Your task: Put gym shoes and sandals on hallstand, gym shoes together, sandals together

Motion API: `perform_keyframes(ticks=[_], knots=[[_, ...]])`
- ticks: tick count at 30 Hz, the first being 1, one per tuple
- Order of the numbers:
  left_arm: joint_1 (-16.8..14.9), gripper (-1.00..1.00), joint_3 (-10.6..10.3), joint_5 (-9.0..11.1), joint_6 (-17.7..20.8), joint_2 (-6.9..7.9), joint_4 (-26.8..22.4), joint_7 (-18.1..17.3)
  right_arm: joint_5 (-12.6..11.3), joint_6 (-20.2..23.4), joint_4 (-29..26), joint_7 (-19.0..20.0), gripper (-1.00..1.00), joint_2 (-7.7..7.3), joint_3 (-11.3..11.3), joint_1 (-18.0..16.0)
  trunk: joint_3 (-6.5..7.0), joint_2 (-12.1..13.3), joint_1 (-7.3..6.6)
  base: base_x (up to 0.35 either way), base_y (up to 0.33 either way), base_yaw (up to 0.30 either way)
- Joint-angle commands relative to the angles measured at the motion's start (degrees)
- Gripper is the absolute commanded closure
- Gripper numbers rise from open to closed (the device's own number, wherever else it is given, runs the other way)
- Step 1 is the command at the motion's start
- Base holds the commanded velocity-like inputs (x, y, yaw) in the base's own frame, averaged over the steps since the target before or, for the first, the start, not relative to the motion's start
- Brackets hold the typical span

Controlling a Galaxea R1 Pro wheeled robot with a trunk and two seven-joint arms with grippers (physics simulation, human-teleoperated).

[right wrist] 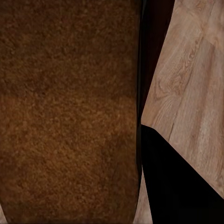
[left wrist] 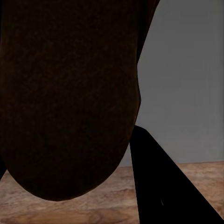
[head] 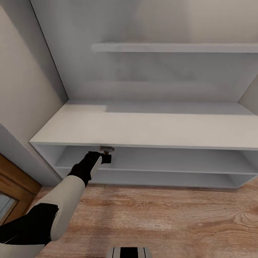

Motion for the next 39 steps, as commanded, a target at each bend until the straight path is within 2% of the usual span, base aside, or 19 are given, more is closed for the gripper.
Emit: perform_keyframes(ticks=[1,16,17,32,39], knots=[[0.0,1.0,-0.3,0.0,0.3,0.03,-0.1,0.3,0.5,0.3,-0.1,0.5,1.0,0.02,-0.2,-0.1,-0.04,0.0,-0.01,0.005,0.0,0.0],[0.0,1.0,-0.2,0.0,0.3,0.03,0.0,0.3,0.5,0.3,-0.1,0.5,1.0,0.02,-0.2,-0.1,-0.04,0.0,-0.01,0.0,0.0,0.0],[0.0,-1.0,-0.2,0.0,0.3,0.03,0.0,0.3,0.5,0.3,-0.1,0.4,1.0,0.02,-0.2,-0.1,-0.04,0.0,-0.01,0.0,0.0,0.0],[-0.1,-1.0,0.2,0.0,0.3,0.09,-0.1,0.3,0.5,0.3,0.0,0.4,1.0,0.02,-0.2,-0.1,-0.04,0.0,-0.01,-0.006,0.0,0.0],[0.0,-1.0,0.2,0.0,0.2,0.19,-0.1,0.3,0.5,0.3,0.1,0.4,1.0,0.02,-0.2,-0.1,-0.04,0.0,-0.01,-0.251,0.0,0.0]])
